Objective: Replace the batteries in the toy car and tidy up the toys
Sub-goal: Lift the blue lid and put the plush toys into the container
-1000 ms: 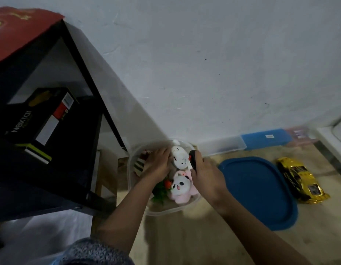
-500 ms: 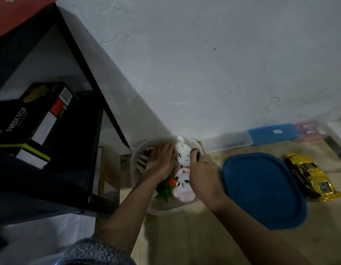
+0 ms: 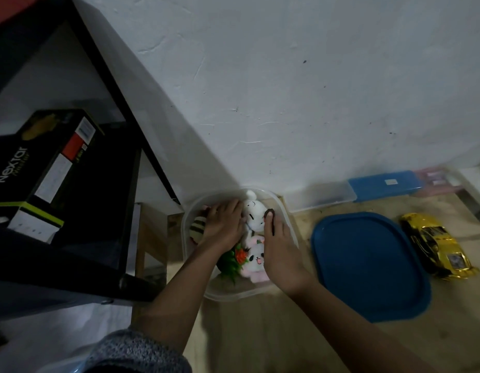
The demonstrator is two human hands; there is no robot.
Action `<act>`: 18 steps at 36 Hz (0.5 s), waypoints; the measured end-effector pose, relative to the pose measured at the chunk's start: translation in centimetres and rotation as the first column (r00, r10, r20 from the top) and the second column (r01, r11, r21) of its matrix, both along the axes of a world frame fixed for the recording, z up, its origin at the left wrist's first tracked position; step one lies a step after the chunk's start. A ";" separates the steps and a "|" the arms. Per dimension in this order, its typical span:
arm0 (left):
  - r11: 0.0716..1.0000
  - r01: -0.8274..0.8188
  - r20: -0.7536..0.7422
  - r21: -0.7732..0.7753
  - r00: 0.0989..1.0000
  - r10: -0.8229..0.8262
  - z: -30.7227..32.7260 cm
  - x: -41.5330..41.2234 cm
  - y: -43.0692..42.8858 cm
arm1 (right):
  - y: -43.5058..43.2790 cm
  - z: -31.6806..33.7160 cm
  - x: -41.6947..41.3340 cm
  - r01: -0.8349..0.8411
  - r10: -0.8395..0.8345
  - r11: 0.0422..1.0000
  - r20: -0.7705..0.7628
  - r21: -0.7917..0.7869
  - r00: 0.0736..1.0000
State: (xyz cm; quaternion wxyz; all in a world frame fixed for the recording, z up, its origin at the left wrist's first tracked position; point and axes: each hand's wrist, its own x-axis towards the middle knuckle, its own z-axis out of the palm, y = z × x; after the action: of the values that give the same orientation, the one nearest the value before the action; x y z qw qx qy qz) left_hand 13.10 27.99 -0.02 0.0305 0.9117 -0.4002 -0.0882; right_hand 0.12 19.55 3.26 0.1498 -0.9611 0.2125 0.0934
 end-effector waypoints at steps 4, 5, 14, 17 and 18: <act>1.000 -0.004 0.002 0.014 1.000 0.004 -0.2 0.0 0.1 | -0.2 0.9 -0.3 -0.076 0.076 0.993 0.000 -0.088 0.997; 1.000 -0.002 0.005 0.014 1.000 0.002 -0.1 0.0 0.1 | -0.2 0.9 -0.4 -0.081 0.081 0.995 -0.013 -0.059 0.997; 1.000 -0.028 -0.001 0.013 1.000 0.028 -0.3 -0.2 0.0 | 0.1 -1.3 0.0 -0.056 0.061 0.997 -0.093 0.050 0.994; 0.999 -0.037 0.007 0.013 0.999 0.037 -0.3 -0.2 -0.1 | 0.2 -2.0 0.7 -0.032 0.037 0.999 -0.138 0.038 0.990; 0.999 -0.036 0.011 0.017 0.999 0.036 -0.3 -0.2 0.0 | 0.2 -2.2 0.9 -0.028 0.033 0.999 -0.156 0.034 0.987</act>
State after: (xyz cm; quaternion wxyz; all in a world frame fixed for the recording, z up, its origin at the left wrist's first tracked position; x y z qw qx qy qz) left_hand 12.94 27.94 -0.35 0.0223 0.9194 -0.3833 -0.0860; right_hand 1.00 19.75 1.08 0.1464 -0.9514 0.2073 0.1742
